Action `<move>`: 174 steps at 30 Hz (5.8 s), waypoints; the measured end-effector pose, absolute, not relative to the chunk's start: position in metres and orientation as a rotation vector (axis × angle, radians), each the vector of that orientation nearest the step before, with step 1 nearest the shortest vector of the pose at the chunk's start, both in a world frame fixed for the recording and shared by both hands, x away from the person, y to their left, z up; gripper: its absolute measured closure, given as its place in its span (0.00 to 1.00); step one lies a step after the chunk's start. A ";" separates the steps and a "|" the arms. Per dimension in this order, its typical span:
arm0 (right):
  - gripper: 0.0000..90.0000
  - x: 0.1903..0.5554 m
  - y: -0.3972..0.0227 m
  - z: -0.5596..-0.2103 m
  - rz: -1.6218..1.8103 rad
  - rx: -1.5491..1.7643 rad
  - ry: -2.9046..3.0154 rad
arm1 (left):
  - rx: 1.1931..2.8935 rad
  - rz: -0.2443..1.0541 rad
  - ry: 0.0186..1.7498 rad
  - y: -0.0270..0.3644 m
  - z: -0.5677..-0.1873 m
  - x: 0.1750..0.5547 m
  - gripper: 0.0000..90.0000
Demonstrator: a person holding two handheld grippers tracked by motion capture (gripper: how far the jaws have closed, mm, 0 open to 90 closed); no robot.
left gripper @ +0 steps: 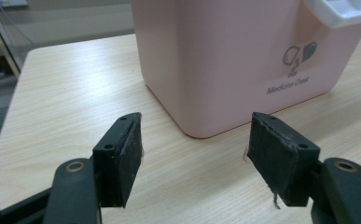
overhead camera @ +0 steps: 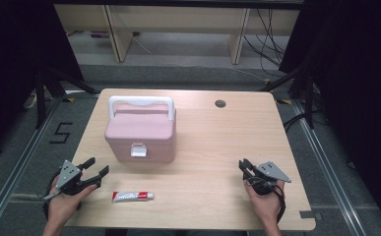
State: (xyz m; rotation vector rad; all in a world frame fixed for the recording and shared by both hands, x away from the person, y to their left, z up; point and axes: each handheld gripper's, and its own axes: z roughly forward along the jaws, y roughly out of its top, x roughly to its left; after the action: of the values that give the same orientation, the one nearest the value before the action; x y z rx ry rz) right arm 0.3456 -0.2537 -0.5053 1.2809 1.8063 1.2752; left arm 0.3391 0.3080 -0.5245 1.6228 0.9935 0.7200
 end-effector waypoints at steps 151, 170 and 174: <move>0.71 0.384 -0.109 -0.452 1.270 0.868 2.305 | 1.668 0.538 1.048 0.287 -0.394 0.443 0.51; 0.70 0.381 -0.107 -0.451 1.289 0.881 2.314 | 1.613 0.438 1.199 0.278 -0.399 0.451 0.79; 0.73 0.380 -0.107 -0.449 1.305 0.873 2.306 | 1.581 0.407 1.236 0.279 -0.399 0.452 0.81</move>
State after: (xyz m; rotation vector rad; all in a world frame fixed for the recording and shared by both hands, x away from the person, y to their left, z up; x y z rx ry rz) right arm 0.3803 -0.1067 -0.4490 0.8734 2.3063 1.3051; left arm 0.4518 0.2789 -0.3988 1.5807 1.2356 0.4074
